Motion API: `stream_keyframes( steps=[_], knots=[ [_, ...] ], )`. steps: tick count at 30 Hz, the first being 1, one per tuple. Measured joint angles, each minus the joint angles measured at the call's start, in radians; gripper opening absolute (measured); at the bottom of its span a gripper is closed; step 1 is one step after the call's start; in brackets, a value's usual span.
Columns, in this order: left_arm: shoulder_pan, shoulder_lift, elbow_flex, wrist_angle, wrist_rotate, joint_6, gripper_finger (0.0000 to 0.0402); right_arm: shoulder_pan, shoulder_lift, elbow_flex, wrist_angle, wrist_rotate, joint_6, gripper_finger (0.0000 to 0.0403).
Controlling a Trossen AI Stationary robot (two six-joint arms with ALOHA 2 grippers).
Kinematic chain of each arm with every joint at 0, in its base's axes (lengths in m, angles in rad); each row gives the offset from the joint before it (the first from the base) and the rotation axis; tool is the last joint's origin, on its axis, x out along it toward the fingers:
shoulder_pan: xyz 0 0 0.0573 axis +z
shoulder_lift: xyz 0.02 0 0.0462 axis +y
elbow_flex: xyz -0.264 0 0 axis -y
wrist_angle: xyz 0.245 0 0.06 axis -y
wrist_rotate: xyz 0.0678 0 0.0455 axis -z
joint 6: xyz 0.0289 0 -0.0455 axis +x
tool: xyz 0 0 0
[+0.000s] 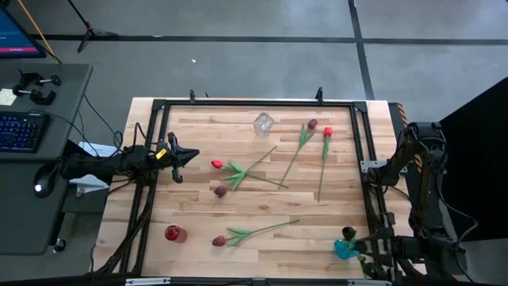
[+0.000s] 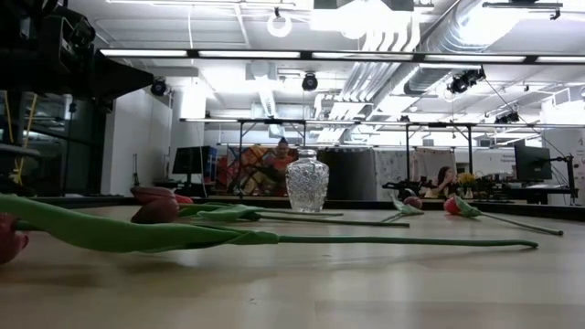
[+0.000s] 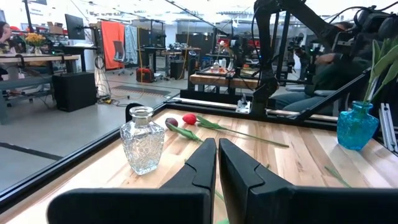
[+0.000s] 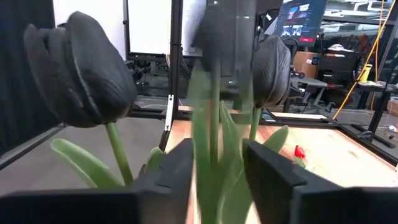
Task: Sort flowers into vase by color
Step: Put the black flower into the blue vase, then put the right pink flower into the transparent vase
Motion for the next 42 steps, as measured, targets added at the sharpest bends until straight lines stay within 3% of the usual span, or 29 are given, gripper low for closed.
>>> stream_keyframes(
  steps=[5,10,16,23,30,37,42],
  knots=[
    [0.0,0.0,0.0,0.0,0.0,0.0,0.0008,0.001,0.0,0.0,0.083,0.0,-0.093,0.0208],
    [0.0,0.0,0.0,0.0,0.0,0.0,0.0008,0.036,-0.002,0.0,0.31,0.0,-0.301,0.0252],
    [0.0,0.0,0.0,0.0,0.0,0.0,0.0008,0.117,-0.031,0.001,0.602,-0.003,-0.563,0.0261],
    [0.0,0.0,0.0,0.0,0.0,0.0,0.0008,0.123,-0.119,0.001,0.634,-0.075,-0.668,0.0261],
    [0.0,0.0,0.0,0.0,0.0,0.0,0.0008,-0.093,-0.215,0.001,0.636,-0.168,-0.729,0.0261],
    [0.0,0.0,0.0,0.0,0.0,0.0,0.0008,-0.394,-0.341,0.001,0.558,-0.28,-0.767,0.0261],
    [0.0,0.0,0.0,0.0,0.0,0.0,0.0008,-0.62,-0.404,0.002,0.465,-0.288,-0.76,0.0261]
  ],
)
